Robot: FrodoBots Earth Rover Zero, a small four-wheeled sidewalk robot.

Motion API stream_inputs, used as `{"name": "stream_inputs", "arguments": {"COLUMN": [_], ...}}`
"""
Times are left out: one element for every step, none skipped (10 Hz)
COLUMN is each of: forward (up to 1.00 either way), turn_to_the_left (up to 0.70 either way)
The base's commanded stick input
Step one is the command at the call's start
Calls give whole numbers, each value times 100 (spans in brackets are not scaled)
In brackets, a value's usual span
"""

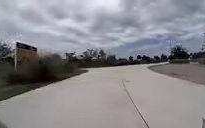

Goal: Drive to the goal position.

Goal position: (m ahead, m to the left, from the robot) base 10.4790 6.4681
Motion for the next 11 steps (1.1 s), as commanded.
{"name": "stream_inputs", "arguments": {"forward": [85, 85, 85, 85, 85, 85, 85, 85, 85, 85, 85], "turn_to_the_left": [0, 0, 0, 0, 0, 0, 0, 0, 0, 0, 0]}}
